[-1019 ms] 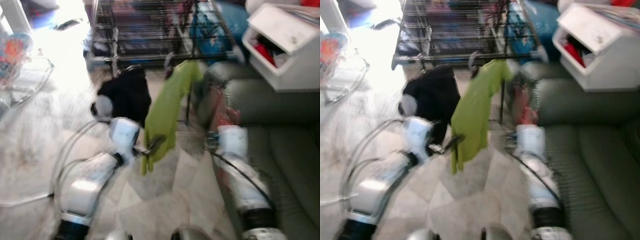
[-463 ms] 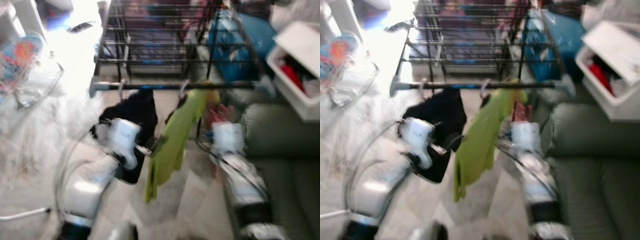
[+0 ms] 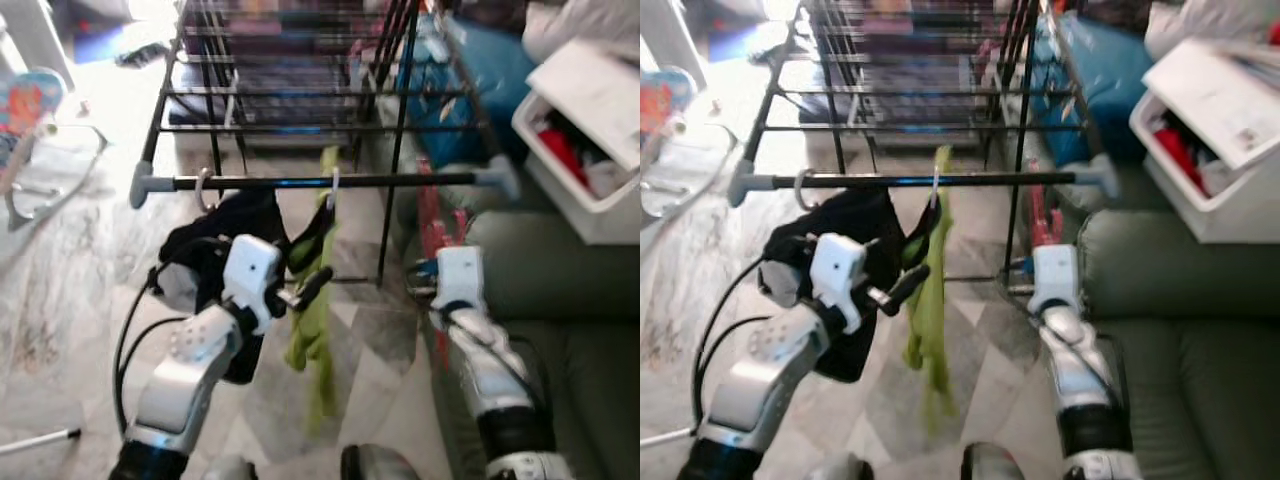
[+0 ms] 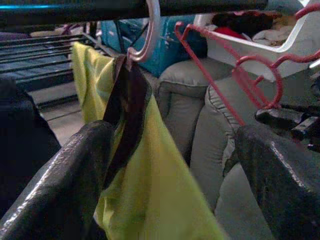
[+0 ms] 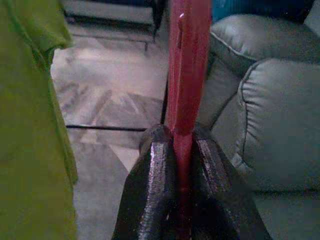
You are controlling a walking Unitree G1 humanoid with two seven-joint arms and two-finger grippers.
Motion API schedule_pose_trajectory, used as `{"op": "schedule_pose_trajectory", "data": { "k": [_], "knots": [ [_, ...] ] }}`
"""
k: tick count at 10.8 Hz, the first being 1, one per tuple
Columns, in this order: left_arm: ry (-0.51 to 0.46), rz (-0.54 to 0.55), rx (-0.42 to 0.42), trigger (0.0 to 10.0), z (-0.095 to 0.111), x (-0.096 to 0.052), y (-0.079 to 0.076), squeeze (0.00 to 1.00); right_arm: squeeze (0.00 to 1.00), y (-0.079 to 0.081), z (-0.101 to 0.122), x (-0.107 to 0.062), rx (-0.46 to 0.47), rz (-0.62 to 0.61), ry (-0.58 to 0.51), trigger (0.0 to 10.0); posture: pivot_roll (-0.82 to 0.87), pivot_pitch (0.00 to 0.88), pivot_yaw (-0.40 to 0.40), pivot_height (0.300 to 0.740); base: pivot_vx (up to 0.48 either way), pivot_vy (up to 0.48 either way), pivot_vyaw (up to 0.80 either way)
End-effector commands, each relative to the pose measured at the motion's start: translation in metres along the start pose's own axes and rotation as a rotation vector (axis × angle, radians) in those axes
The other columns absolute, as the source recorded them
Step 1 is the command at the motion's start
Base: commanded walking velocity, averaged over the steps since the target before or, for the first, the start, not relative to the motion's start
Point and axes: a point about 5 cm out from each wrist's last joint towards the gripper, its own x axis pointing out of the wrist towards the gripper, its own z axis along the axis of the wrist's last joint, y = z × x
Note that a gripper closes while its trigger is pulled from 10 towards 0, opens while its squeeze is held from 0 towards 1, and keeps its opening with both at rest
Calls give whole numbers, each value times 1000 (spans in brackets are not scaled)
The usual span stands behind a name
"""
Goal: Hang hanger
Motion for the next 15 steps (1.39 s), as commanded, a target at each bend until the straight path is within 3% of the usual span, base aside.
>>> {"op": "schedule_pose_trajectory", "data": {
  "k": [1,3,4,7,10,12,15],
  "knots": [
    [-7,7,14,10000,3,-1,2,0,0,-8,3,-4,10,-37,-29,10000,-7,70,-14,740,0,0,0],
    [-7,7,15,10000,3,-2,2,0,0,-15,-2,-11,22,-82,-36,10000,-9,70,-11,740,0,0,0],
    [-25,-3,-4,10000,6,-1,1,0,0,-17,5,-14,59,-115,-89,10000,-11,70,-8,740,0,0,0],
    [-22,-4,-12,10000,7,-1,2,0,0,-12,23,-5,66,-81,-131,10000,-3,67,-6,740,0,0,0],
    [-22,-4,-19,10000,6,-5,1,0,0,-11,20,-4,71,-77,-120,10000,3,68,-10,740,0,180,0],
    [-22,-19,-7,10000,7,-3,-1,0,0,-3,12,-5,119,-73,-58,10000,3,68,-10,740,0,0,0],
    [-27,-29,-26,10000,9,-5,-1,0,0,-3,-23,-21,160,-103,108,10000,3,66,-12,740,0,0,-779]
  ]
}}
